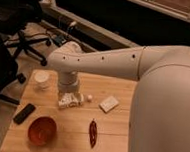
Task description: Drag the ceramic bowl in a circle
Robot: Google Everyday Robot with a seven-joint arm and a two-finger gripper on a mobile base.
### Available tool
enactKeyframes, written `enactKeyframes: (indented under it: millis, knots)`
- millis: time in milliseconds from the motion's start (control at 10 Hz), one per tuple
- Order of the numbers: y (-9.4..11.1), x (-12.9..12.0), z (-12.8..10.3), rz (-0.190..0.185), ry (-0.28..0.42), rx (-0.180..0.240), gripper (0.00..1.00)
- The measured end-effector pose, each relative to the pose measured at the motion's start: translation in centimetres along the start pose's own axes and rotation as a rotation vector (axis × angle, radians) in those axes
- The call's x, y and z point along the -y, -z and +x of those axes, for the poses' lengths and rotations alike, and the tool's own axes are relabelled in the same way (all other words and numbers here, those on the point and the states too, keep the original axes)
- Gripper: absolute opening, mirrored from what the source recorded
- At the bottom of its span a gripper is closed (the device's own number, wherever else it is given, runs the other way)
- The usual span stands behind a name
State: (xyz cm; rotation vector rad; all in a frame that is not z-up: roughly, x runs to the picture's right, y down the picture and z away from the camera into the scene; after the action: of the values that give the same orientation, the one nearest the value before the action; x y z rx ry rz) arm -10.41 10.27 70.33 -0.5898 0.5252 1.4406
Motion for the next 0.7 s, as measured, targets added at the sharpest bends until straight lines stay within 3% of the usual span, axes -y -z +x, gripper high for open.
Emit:
enactKeyframes:
  millis: [300, 700]
  knots:
    - [0.0, -0.1, 0.1, 0.000, 0.004, 0.001, 0.65]
    - [-0.1, -4.2, 3.3, -0.078, 0.055, 0.038, 0.65]
